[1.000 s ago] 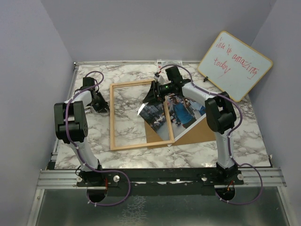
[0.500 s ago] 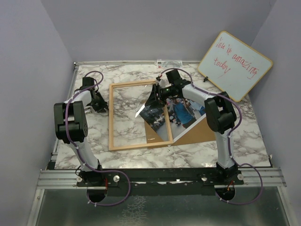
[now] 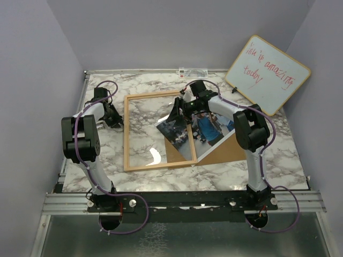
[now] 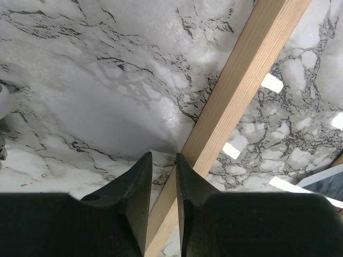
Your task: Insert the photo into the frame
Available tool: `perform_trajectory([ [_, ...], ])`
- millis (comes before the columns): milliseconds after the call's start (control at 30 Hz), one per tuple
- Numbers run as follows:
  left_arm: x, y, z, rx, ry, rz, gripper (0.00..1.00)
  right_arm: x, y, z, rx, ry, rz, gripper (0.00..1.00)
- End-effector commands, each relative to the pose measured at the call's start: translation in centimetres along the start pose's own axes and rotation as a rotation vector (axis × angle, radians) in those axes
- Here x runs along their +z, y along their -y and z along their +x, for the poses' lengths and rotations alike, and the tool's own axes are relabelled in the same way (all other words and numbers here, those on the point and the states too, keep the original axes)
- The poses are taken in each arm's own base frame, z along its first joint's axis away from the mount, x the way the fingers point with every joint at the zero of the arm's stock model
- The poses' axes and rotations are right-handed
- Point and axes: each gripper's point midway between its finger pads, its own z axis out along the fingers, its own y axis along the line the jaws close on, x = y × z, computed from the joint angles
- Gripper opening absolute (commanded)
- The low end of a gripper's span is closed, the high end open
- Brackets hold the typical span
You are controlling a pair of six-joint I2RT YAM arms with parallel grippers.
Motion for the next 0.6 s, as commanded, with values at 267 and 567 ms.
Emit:
perform_trajectory([
  [267,0.54,-0.83,0.08,0.008,-0.011,-0.043,0.26,-0.53,0.48,0.34,-0.014,0.000,0.037,0.66],
  [567,0.48,-0.83,0.10,0.008,-0.011,-0.043,0.26,-0.42,0.68,0.02,-0.025,-0.014,0.054,0.67],
])
